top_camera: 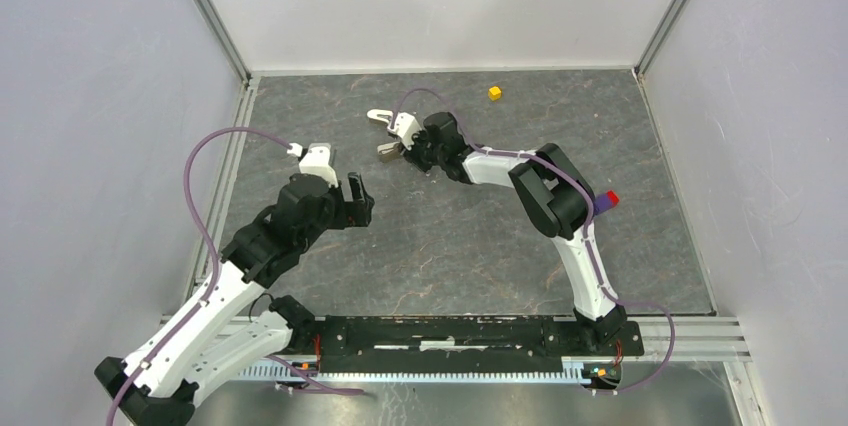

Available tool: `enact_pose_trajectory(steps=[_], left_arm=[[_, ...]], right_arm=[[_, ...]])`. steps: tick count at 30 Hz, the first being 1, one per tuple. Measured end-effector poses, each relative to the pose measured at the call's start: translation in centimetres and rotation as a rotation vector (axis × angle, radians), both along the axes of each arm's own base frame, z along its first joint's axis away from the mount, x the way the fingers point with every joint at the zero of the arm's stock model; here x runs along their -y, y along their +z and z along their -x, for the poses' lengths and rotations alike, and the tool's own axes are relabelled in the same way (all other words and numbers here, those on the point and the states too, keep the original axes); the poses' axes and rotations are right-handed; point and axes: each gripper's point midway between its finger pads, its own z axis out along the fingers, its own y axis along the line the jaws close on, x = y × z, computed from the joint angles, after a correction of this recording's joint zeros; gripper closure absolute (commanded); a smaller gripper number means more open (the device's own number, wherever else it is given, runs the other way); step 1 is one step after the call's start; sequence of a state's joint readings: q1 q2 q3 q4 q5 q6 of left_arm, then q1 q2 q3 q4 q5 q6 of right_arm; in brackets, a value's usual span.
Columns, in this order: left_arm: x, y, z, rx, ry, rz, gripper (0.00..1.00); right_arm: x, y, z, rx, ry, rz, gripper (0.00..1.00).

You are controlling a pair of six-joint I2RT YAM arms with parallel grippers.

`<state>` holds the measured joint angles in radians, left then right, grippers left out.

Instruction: Load the staples into the stapler

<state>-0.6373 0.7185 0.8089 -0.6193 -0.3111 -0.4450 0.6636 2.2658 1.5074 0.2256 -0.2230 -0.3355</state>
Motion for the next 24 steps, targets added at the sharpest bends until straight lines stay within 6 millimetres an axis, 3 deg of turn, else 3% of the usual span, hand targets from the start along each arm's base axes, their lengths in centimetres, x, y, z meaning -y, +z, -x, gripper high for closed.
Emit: enact_pose_trajectory(steps=[4, 8, 11, 19, 24], left_arm=[[0.0, -1.0, -0.1, -0.057, 0.023, 0.022, 0.05], [-0.6, -0.7, -0.7, -0.081, 0.064, 0.067, 0.05], [-1.2, -0.4, -1.2, -0.086, 0.086, 0.092, 0.04], [-2.4, 1.8, -0.4, 0.002, 0.081, 0.097, 0.02], [-3.2, 3.2, 0.4, 0.076, 0.070, 0.092, 0.02]], right_arm=[[0.5, -0.5, 1.0, -0.012, 0.003, -0.006, 0.72], [1.8, 0.1, 2.9, -0.020, -0.004, -0.026, 0.44], [2.0, 1.2, 3.2, 0.002, -0.003, -0.049, 0.32], [0.0, 3.6, 1.1, 0.099, 0.065, -0.072, 0.23], [-0.3, 2.9, 0.1, 0.158, 0.151, -0.032, 0.21]])
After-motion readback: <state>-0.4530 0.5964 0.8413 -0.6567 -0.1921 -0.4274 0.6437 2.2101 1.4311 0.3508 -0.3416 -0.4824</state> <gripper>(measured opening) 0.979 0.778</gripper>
